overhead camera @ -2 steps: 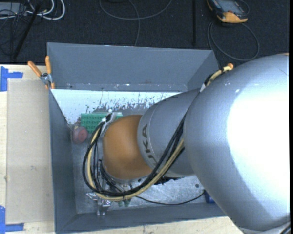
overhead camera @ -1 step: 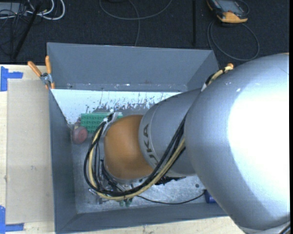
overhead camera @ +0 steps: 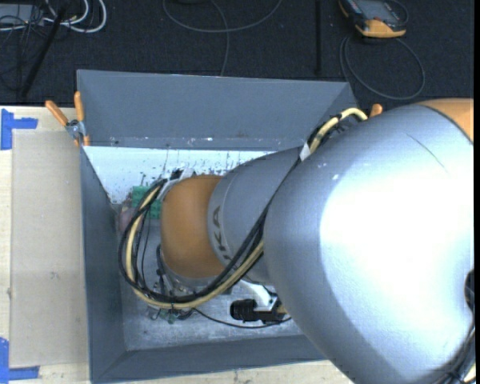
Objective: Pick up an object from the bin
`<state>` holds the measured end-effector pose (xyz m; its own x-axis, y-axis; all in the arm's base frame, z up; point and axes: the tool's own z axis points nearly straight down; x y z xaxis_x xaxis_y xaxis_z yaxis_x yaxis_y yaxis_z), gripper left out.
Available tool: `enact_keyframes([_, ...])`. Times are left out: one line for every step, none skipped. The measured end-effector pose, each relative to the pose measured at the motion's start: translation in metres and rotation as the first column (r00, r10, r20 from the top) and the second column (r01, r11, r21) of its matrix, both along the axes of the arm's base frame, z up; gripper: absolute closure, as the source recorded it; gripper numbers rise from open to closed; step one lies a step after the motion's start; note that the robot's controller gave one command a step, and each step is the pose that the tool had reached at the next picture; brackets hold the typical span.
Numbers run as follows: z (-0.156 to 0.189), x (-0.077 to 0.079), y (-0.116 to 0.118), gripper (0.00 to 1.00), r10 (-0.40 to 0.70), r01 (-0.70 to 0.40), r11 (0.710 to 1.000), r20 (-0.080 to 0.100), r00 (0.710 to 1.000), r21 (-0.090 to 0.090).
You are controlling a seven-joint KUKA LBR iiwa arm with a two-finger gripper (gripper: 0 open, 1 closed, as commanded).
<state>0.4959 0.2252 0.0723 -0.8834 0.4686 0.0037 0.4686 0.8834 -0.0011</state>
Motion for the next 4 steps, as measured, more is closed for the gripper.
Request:
enact_keyframes([0.0,-0.0001,0.0002,1.0,0.004,-0.004,1.0,0.001,1.0,-0.001])
enact_keyframes([-0.0001,-0.0001,0.0003,1.0,0.006,-0.006,1.0,0.001,1.0,-0.001])
enact_keyframes([-0.0001,-0.0001,0.0003,1.0,0.007,-0.007,1.0,0.001,1.0,-0.001])
enact_keyframes([-0.0001,-0.0001,0.0003,1.0,0.008,-0.008,1.0,0.002,1.0,-0.002])
